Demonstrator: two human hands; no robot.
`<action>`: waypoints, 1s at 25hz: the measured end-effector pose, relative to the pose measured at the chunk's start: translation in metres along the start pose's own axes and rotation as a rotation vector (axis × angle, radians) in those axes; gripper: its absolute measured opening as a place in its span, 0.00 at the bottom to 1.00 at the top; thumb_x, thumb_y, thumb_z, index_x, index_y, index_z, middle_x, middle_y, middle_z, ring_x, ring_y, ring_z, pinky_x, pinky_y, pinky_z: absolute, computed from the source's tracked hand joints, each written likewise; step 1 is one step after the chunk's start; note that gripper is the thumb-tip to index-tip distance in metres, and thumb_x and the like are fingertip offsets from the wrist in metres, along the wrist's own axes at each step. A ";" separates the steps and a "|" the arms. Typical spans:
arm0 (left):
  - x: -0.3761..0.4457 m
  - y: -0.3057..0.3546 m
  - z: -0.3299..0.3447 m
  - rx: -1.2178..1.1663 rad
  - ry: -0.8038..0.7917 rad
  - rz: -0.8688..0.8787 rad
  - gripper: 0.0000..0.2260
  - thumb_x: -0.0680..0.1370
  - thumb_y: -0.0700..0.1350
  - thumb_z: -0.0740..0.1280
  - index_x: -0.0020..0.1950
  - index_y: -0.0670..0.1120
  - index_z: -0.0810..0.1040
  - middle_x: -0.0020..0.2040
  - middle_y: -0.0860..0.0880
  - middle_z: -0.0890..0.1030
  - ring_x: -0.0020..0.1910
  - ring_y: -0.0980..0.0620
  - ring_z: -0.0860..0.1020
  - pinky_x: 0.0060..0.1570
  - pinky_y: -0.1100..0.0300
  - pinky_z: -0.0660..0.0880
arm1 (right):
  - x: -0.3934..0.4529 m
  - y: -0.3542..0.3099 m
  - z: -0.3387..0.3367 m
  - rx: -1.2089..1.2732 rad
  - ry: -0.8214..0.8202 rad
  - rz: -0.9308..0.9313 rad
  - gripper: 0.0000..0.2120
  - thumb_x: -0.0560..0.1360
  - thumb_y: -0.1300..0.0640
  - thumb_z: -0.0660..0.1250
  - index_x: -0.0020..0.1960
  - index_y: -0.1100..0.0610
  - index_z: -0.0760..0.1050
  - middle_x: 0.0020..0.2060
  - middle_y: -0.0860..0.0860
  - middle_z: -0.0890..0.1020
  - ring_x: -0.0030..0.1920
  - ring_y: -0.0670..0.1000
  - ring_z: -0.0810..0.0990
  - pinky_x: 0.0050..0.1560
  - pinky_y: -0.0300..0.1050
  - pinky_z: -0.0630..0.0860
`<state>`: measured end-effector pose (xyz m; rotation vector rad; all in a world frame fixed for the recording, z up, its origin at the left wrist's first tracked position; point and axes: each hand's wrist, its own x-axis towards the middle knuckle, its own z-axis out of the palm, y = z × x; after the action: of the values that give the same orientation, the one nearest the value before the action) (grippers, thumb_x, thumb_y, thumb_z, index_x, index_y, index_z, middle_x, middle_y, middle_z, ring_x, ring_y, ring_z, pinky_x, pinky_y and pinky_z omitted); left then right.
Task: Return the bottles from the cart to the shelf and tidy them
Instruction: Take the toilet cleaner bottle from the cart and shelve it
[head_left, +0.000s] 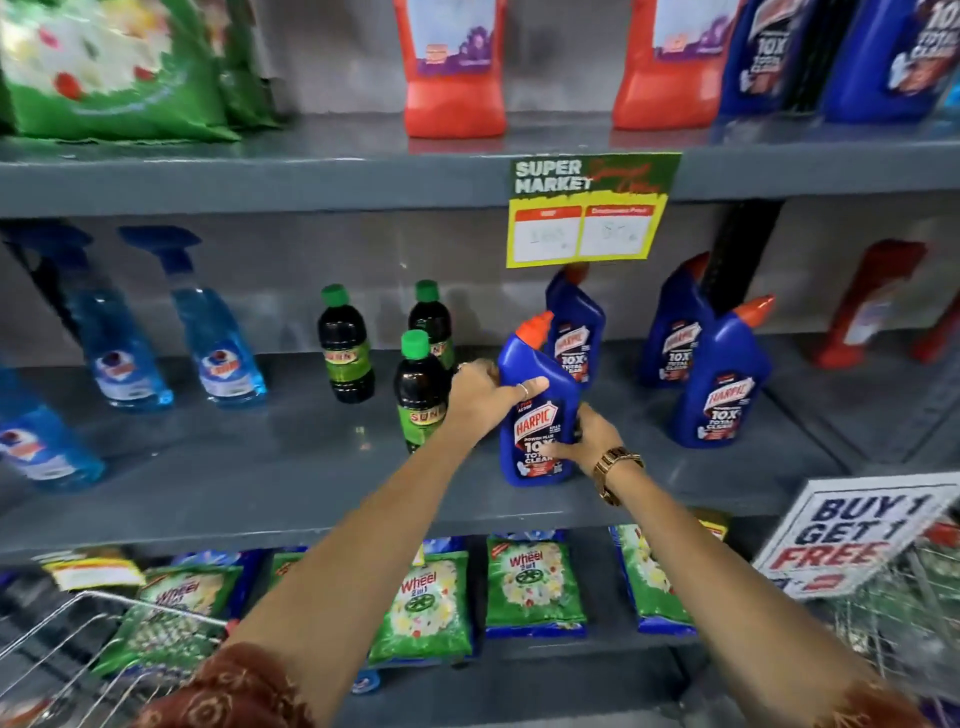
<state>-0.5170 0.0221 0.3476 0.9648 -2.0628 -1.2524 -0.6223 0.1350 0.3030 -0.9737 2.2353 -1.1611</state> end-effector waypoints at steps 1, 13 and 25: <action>0.006 0.001 0.008 0.013 0.006 0.012 0.18 0.64 0.54 0.76 0.37 0.40 0.78 0.36 0.45 0.82 0.35 0.48 0.78 0.38 0.56 0.75 | 0.006 0.004 -0.002 0.020 0.018 0.015 0.30 0.66 0.64 0.75 0.64 0.63 0.67 0.61 0.61 0.77 0.61 0.60 0.76 0.58 0.50 0.73; 0.032 0.008 0.053 0.021 0.014 0.066 0.17 0.63 0.56 0.76 0.34 0.51 0.69 0.35 0.51 0.79 0.34 0.53 0.78 0.35 0.60 0.75 | 0.036 0.031 -0.028 0.001 0.081 0.089 0.33 0.66 0.61 0.75 0.66 0.60 0.65 0.62 0.61 0.77 0.61 0.61 0.76 0.62 0.57 0.73; -0.058 -0.010 -0.037 -0.178 0.271 -0.028 0.05 0.72 0.41 0.68 0.36 0.45 0.77 0.36 0.46 0.80 0.39 0.47 0.78 0.45 0.51 0.76 | -0.049 -0.003 0.031 -0.109 0.181 -0.012 0.19 0.68 0.57 0.73 0.55 0.62 0.72 0.58 0.61 0.76 0.54 0.61 0.77 0.58 0.53 0.75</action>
<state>-0.4520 0.0458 0.3501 1.0212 -1.7066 -1.2223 -0.5692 0.1548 0.2910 -0.9589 2.4613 -1.1851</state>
